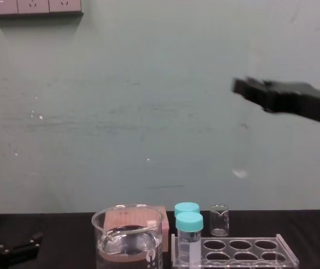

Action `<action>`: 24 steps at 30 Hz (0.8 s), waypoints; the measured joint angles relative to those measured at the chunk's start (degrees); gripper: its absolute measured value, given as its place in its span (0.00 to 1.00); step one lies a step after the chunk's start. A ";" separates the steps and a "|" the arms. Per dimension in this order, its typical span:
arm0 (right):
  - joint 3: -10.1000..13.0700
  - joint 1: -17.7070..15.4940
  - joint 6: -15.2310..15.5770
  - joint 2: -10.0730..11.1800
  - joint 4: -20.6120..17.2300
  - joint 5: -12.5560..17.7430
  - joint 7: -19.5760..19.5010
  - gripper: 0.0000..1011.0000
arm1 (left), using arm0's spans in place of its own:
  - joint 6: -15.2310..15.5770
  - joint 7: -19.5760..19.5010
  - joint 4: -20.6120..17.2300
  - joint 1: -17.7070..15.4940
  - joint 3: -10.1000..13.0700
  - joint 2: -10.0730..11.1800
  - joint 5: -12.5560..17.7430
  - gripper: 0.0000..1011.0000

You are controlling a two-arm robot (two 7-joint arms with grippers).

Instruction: Hold the test tube with one hand and immerse one end into the beaker, then return it to the test tube rack.

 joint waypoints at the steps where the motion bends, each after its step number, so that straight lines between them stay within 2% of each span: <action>1: -0.41 0.59 -0.35 -0.30 0.17 0.08 0.75 0.23 | 0.00 0.00 0.00 0.00 0.00 0.00 0.00 0.99; 5: -3.17 3.38 -1.69 -2.10 1.06 1.20 4.63 0.23 | 0.00 0.00 0.00 0.00 0.00 0.00 0.00 0.99; 8: -5.15 4.69 -1.91 -3.14 1.86 2.08 7.11 0.23 | 0.00 0.00 0.00 0.00 0.00 0.00 0.00 0.99; 9: -5.15 4.69 -1.91 -3.14 1.86 2.08 7.11 0.23 | 0.00 0.00 0.00 0.00 0.00 0.00 0.00 0.99; 11: -6.96 5.57 -1.86 -4.02 2.83 2.87 9.05 0.23 | 0.00 0.00 0.00 0.00 0.00 0.00 0.00 0.99; 17: -9.74 6.81 -1.16 -5.39 5.18 4.24 11.55 0.23 | 0.00 0.00 0.00 0.00 0.00 0.00 0.00 0.99; 24: -12.31 8.05 -0.61 -6.37 9.01 4.52 12.53 0.23 | 0.00 0.00 0.00 0.00 0.00 0.00 0.00 0.99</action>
